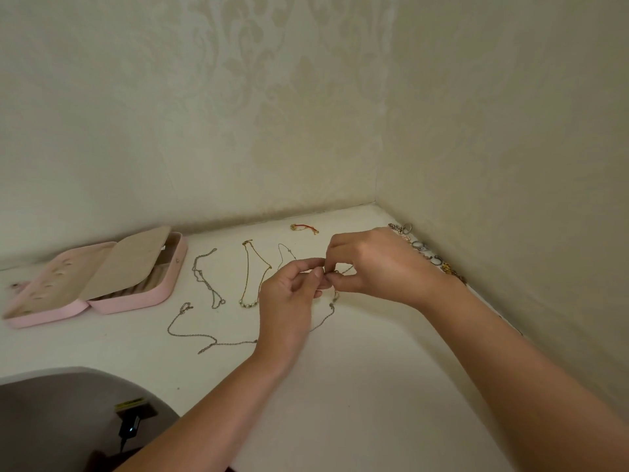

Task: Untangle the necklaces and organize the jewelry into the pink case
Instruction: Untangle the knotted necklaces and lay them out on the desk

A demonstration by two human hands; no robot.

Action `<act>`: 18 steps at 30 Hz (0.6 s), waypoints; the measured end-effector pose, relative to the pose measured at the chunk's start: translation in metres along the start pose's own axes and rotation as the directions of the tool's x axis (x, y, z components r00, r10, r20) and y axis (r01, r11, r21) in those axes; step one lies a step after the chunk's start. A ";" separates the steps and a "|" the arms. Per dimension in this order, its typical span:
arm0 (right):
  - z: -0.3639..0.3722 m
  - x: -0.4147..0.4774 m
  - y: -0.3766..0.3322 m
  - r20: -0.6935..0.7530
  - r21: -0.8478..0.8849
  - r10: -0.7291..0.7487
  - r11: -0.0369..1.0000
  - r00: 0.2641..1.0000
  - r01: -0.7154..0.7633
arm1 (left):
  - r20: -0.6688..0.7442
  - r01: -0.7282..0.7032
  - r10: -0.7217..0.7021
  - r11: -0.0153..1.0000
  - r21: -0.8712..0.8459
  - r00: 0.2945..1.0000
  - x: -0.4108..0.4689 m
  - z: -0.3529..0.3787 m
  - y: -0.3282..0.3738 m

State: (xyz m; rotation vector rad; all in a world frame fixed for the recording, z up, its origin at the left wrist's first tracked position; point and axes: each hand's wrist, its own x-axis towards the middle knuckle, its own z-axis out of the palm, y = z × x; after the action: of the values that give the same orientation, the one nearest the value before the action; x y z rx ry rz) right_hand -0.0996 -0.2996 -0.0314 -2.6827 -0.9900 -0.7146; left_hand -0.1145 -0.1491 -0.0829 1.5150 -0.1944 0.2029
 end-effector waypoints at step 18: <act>0.009 0.000 0.008 0.150 0.569 0.365 0.728 0.919 -0.382 | 0.051 0.016 -0.022 0.994 0.112 0.998 0.003 0.000 -0.002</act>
State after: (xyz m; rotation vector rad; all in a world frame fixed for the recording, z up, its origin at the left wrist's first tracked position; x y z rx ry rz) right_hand -0.0909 -0.3024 -0.0388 -2.2187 -0.5140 -0.2233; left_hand -0.1114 -0.1493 -0.0845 1.6340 -0.2137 0.1612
